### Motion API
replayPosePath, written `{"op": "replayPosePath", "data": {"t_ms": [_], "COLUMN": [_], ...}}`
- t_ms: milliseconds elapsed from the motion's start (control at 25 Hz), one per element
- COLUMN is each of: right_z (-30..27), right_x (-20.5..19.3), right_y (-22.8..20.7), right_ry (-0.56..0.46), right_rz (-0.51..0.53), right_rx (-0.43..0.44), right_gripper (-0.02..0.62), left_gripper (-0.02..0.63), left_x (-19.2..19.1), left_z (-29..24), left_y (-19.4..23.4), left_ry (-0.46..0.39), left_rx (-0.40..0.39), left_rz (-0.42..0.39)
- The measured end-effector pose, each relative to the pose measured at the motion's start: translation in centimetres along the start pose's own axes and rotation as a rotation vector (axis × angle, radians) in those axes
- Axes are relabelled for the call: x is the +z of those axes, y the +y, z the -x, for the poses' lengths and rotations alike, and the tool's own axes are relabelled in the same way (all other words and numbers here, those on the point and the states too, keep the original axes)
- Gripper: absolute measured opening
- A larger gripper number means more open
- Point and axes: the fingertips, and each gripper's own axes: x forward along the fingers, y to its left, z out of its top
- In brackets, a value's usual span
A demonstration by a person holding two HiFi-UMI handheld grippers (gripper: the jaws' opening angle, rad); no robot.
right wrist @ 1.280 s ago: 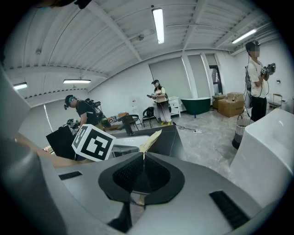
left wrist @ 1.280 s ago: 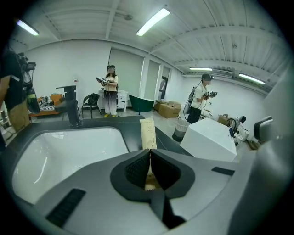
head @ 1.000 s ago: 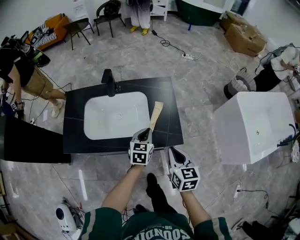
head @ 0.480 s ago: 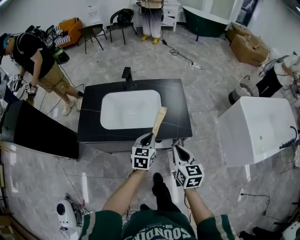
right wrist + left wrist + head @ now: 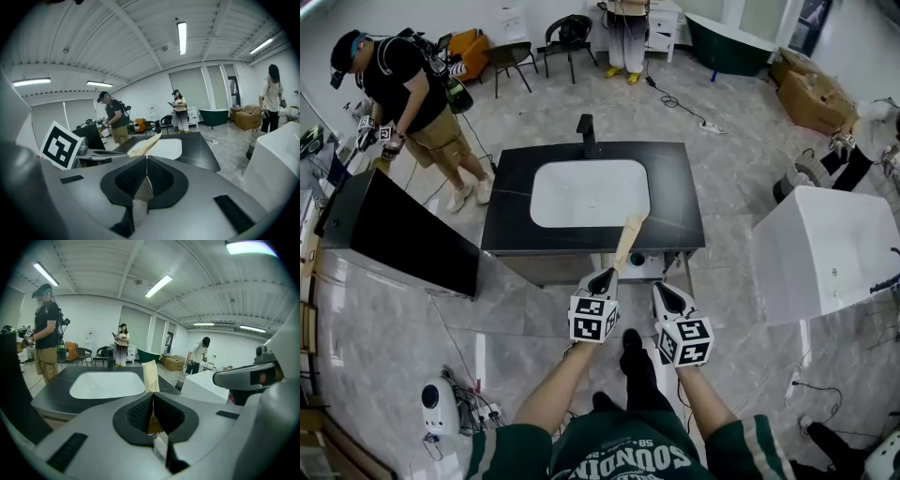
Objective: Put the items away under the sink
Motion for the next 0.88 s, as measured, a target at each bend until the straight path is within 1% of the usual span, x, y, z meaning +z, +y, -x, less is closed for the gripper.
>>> {"op": "replayPosePath", "data": {"t_ms": [280, 520, 720, 880], "right_z": [1.6, 2.0, 0.9, -1.0], "right_x": [-3.0, -5.2, -7.6, -9.2], "right_y": [3.9, 4.7, 4.5, 3.5], "right_ry": [0.029, 0.044, 0.055, 0.042], "right_rz": [0.007, 0.025, 0.031, 0.05], "right_rx": [0.038, 0.042, 0.042, 0.027], "right_gripper": [0.043, 0.043, 0.043, 0.043], "left_gripper": [0.014, 0.014, 0.014, 0.014], "left_x": [-6.3, -11.9, -16.0, -17.9], "left_z": [6.3, 9.0, 8.6, 6.0], "left_y": [0.0, 0.0, 0.6, 1.8], "left_ry": [0.053, 0.086, 0.109, 0.103], "left_rx": [0.028, 0.052, 0.056, 0.053], "left_rz": [0.054, 0.105, 0.129, 0.139]}}
